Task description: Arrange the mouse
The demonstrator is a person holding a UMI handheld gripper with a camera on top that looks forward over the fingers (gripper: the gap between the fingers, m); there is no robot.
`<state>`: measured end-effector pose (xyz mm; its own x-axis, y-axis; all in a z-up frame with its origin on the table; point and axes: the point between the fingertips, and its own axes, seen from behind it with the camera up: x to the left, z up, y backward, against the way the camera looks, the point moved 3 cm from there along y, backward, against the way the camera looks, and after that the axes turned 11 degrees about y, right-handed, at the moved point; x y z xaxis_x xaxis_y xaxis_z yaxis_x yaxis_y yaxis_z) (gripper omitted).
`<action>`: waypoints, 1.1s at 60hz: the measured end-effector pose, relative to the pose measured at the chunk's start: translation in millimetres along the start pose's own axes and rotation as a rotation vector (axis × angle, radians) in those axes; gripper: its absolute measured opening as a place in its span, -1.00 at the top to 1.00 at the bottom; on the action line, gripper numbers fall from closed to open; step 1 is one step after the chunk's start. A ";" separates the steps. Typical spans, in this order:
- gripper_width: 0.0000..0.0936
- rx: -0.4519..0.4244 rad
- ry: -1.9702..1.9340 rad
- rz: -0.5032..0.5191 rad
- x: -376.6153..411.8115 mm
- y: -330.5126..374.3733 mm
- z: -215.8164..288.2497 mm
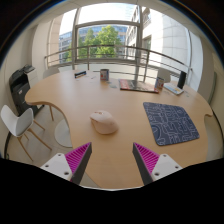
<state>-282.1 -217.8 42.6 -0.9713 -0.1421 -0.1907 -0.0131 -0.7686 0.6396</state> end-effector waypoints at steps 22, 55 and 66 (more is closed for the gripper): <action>-0.78 -0.006 0.037 -0.032 9.7 -117.9 67.4; 0.15 -0.101 -0.029 0.014 -9.1 -120.9 121.3; 0.16 -0.335 -0.013 -0.019 -98.0 -55.6 204.6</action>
<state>-234.8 -33.4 178.1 -0.9745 -0.1193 -0.1898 0.0452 -0.9338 0.3550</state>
